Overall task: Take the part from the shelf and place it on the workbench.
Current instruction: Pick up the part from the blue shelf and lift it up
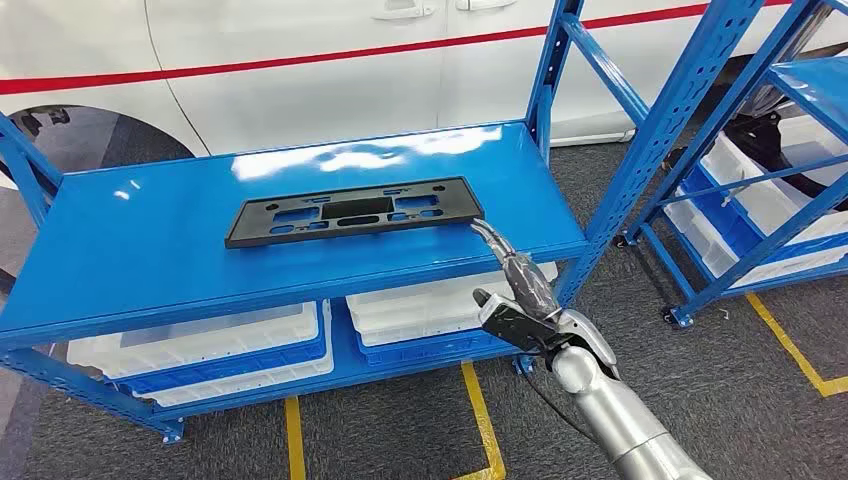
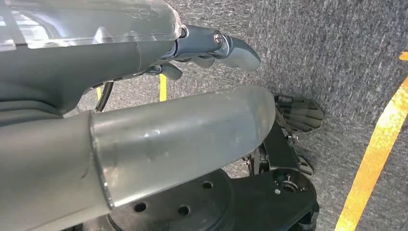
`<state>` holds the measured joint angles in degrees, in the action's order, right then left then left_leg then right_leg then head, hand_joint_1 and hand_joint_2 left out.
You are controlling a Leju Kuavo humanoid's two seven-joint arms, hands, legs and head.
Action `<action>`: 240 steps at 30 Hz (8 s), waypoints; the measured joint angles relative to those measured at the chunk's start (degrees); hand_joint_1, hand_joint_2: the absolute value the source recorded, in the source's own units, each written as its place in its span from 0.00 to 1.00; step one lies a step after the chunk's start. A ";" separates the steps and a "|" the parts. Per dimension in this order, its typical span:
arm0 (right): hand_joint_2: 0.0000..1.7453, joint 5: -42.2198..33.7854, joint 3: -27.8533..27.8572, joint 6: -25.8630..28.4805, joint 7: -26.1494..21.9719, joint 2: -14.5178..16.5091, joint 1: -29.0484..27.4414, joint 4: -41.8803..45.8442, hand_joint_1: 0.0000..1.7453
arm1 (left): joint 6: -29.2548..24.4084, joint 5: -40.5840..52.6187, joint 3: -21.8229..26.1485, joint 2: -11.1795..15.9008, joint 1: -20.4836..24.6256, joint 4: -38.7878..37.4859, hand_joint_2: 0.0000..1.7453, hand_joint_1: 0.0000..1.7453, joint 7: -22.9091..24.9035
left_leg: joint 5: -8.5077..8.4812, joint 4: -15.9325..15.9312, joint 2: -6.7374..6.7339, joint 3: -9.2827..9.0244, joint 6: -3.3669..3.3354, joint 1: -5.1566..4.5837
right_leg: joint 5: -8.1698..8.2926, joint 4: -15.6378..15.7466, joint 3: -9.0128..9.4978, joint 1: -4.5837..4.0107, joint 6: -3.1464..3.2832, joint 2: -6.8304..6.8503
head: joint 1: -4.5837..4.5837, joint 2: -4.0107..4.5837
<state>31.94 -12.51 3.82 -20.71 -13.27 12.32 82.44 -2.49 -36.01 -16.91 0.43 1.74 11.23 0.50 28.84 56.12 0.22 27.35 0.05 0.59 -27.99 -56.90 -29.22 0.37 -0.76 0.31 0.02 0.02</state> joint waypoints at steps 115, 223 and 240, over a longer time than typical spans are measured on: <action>1.00 10.28 -26.27 1.48 9.30 3.29 22.29 -10.38 0.00 | 4.69 4.61 -7.41 1.45 2.54 -0.87 0.00 0.00 2.10 | -2.82 2.20 0.19 6.02 -1.80 -0.78 | 2.38 -2.16 -5.52 -0.26 0.50 -0.55 | 0.08 0.00; 1.00 32.18 -21.23 33.12 18.35 14.59 34.95 -56.25 1.00 | 5.80 4.15 -7.60 1.06 5.36 -0.87 1.00 0.00 1.90 | -2.94 2.31 0.16 6.06 -1.40 -0.91 | 2.49 -2.20 -5.54 -0.06 0.52 -0.54 | 0.08 0.00; 1.00 34.84 -17.91 30.61 14.57 6.17 33.84 -33.31 1.00 | 5.69 3.66 -5.97 0.87 4.16 -0.87 1.00 0.00 3.99 | -4.03 2.06 -0.19 6.51 -1.51 0.72 | 0.61 -7.68 -7.50 1.84 -2.52 -0.44 | 0.11 0.00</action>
<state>66.78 -30.43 34.43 -6.14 -7.10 46.17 49.13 3.20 -32.35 -22.88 1.30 5.90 10.36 4.49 24.81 58.18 0.04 33.85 -1.46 1.31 -27.38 -64.58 -36.72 2.22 -3.28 -0.13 0.14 0.02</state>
